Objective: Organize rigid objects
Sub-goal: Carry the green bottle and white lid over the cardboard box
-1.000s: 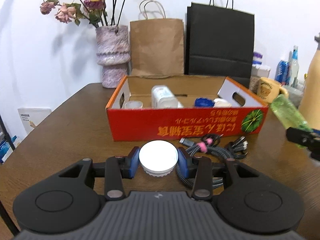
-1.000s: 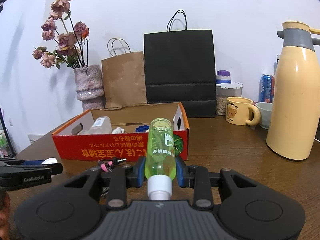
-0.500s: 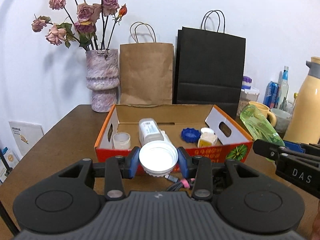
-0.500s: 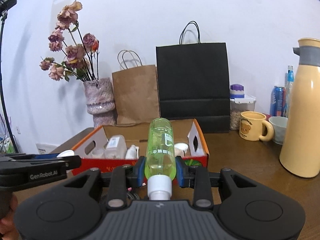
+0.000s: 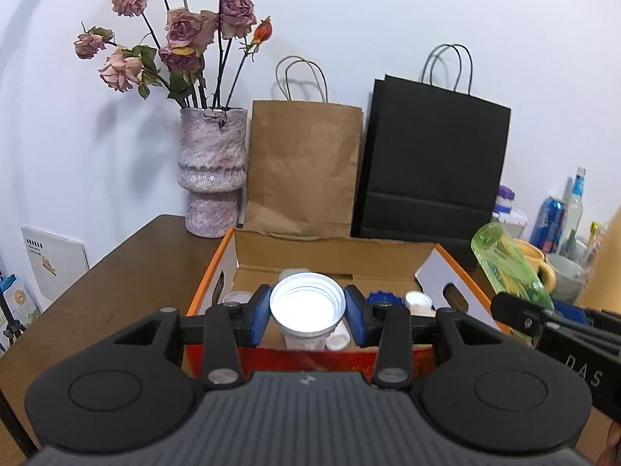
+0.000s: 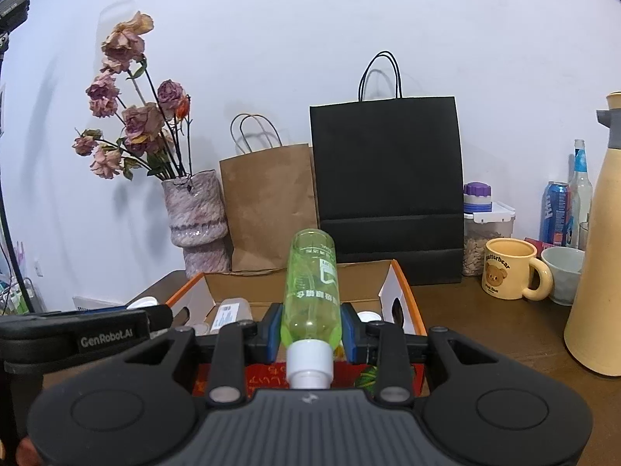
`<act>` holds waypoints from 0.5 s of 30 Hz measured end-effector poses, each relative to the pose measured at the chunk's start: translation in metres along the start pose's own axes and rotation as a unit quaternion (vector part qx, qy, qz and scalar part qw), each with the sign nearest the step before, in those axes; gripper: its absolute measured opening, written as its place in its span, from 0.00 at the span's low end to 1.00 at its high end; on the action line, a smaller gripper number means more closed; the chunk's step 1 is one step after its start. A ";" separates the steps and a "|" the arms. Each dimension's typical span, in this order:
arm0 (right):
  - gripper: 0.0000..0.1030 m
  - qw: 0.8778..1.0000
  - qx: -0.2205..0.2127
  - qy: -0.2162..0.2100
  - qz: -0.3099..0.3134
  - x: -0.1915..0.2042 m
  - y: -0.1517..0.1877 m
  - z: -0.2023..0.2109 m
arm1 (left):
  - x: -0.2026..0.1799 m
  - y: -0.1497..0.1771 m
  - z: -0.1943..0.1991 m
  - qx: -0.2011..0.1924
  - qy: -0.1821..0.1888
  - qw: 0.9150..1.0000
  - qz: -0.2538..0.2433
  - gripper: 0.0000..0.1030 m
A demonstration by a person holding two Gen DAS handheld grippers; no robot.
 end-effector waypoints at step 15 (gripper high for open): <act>0.29 1.000 0.001 -0.001 -0.003 -0.006 -0.017 -0.047 | -0.004 -0.018 -0.042 -0.005 -0.004 1.000 0.015 0.40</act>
Point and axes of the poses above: each gripper's, at about its wrist camera, not at the fingertips, and z roughly against the way its jaws point, x to its left, y to its underside, the point moved 7 cm from there along -z, roughly the way its jaws point, and after that the axes turned 10 degrees about z, right-handed, at the moved point
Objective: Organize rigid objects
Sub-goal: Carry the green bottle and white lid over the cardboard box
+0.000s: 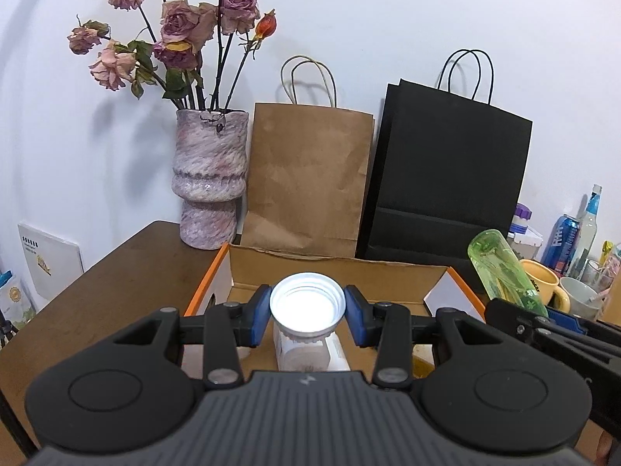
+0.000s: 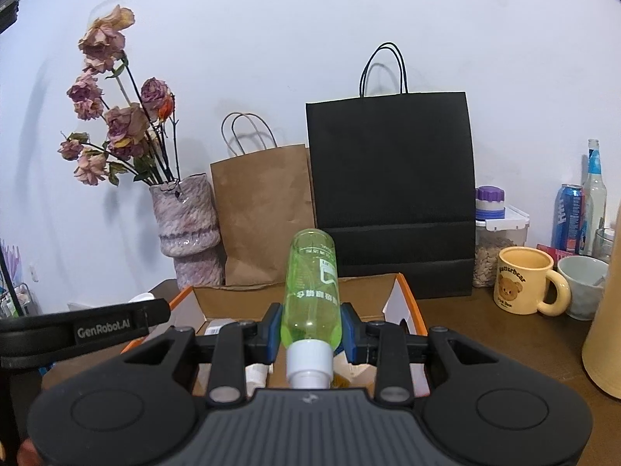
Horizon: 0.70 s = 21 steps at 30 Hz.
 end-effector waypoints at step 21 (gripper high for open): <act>0.29 1.000 0.019 -0.011 0.017 -0.002 -0.013 -0.085 | -0.002 -0.021 -0.075 0.004 -0.011 1.000 -0.010 0.40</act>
Point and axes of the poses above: each gripper's, at about its wrist camera, not at the fingertips, and z roughly against the way its jaws point, x to its left, y to its underside, the point moved 7 cm from there along -z, roughly the way its jaws point, and after that the axes turned 10 degrees about z, right-handed, at the moved point
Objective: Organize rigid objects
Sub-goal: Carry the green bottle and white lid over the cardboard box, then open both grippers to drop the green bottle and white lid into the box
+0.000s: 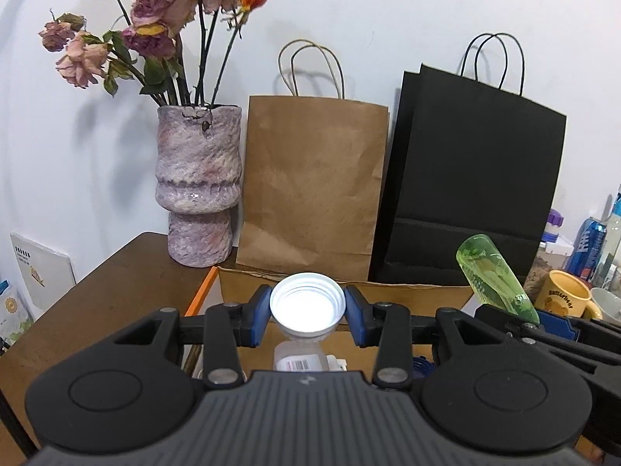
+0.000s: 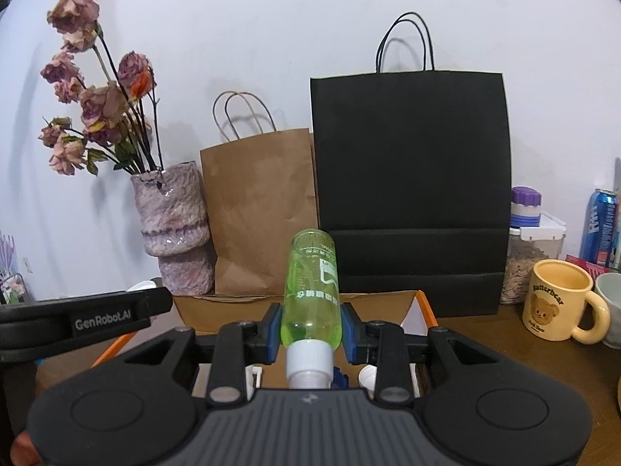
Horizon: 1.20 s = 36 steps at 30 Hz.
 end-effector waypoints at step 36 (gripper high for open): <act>0.76 0.997 0.065 0.028 0.016 -0.021 0.031 -0.049 | 0.009 0.012 -0.050 0.027 -0.015 0.999 -0.038 1.00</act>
Point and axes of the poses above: each gripper's, at about its wrist camera, not at the fingertips, and z roughly against the way its jaws point, x to its left, y to its underside, the point moved 7 cm from there along -z, roughly the way its jaws point, and after that the axes turned 10 degrees about z, right-handed, at the moved point
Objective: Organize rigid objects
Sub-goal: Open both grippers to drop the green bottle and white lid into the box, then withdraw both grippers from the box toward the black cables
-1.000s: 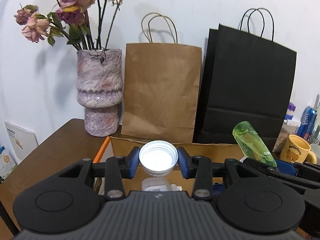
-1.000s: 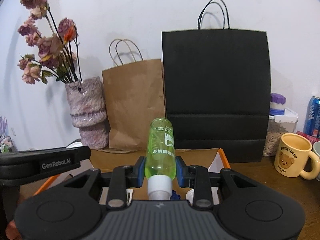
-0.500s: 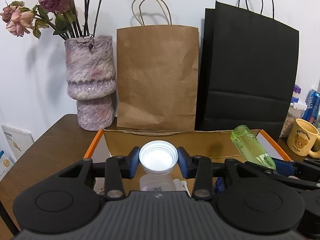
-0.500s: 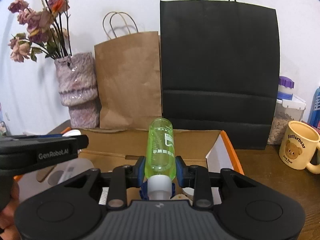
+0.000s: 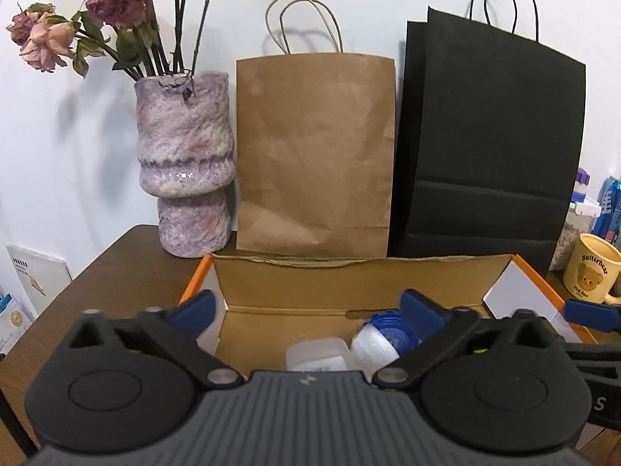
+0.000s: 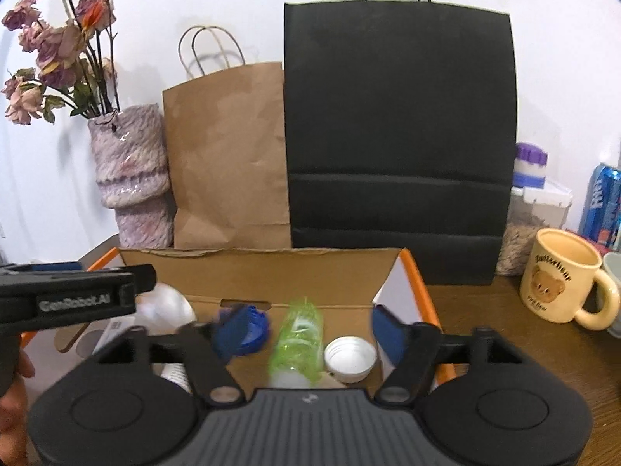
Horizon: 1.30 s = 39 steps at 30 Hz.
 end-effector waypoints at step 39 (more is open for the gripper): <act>1.00 0.999 -0.037 0.016 0.030 0.009 0.005 0.070 | 0.023 0.004 0.067 -0.019 -0.002 1.000 0.014 1.00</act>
Point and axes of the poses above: each gripper's, at about its wrist camera, not at the fingertips, and z roughly against the way its jaws point, x to its left, y to its underside, the point moved 7 cm from there along -z, roughly the way its jaws point, and after that the axes turned 10 degrees about z, right-handed, at the moved point
